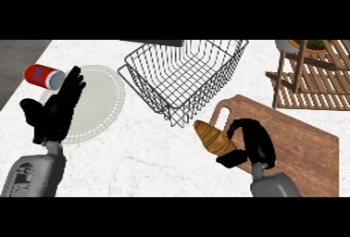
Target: Pick the croissant from the cutting board and place it in the basket
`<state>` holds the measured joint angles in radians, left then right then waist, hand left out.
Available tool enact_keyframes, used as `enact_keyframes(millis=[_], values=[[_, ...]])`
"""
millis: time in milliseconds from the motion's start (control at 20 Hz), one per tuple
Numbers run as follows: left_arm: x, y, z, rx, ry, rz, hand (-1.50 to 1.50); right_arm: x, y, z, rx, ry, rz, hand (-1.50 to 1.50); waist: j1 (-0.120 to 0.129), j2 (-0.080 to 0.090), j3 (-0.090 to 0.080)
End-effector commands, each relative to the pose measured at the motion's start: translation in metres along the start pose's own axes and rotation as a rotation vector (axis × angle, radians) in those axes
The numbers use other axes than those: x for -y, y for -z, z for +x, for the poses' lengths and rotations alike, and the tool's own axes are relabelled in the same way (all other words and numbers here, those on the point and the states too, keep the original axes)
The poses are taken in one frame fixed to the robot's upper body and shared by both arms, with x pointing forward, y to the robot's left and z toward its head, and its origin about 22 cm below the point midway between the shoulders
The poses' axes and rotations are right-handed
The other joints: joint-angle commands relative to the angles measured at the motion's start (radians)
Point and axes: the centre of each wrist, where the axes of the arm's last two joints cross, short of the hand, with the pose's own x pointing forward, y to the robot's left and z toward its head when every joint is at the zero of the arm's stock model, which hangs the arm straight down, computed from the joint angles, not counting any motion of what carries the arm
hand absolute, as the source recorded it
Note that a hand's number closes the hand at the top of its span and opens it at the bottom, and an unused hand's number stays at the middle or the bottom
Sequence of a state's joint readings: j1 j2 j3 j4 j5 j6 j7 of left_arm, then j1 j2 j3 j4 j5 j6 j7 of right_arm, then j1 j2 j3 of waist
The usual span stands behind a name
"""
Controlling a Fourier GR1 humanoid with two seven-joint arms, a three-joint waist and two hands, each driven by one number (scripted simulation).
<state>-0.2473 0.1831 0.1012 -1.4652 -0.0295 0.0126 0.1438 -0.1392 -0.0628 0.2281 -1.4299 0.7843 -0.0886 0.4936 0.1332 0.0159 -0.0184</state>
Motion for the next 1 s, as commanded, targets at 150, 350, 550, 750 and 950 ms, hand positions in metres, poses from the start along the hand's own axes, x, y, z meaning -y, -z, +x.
enact_keyframes(millis=[150, 350, 550, 750, 950], values=[[0.021, 0.005, 0.009, 0.032, -0.01, -0.077, 0.0, -0.016, -0.004, 0.073, 0.063, 0.178, -0.12, 1.5, 0.078, 0.014, 0.027], [0.027, 0.01, 0.012, 0.031, 0.003, -0.099, 0.0, -0.007, -0.008, 0.114, 0.173, 0.3, -0.261, 1.5, 0.091, 0.011, 0.026], [0.033, 0.01, 0.009, 0.015, 0.002, -0.11, 0.0, -0.005, -0.012, 0.143, 0.237, 0.4, -0.387, 1.5, 0.103, 0.011, 0.02], [0.039, 0.013, 0.014, 0.024, 0.003, -0.127, 0.0, -0.002, -0.006, 0.172, 0.248, 0.423, -0.479, 1.5, 0.1, 0.004, 0.013], [0.035, 0.017, 0.015, 0.025, 0.028, -0.109, 0.0, 0.002, 0.003, 0.194, 0.219, 0.418, -0.53, 1.5, 0.086, 0.006, 0.011]])
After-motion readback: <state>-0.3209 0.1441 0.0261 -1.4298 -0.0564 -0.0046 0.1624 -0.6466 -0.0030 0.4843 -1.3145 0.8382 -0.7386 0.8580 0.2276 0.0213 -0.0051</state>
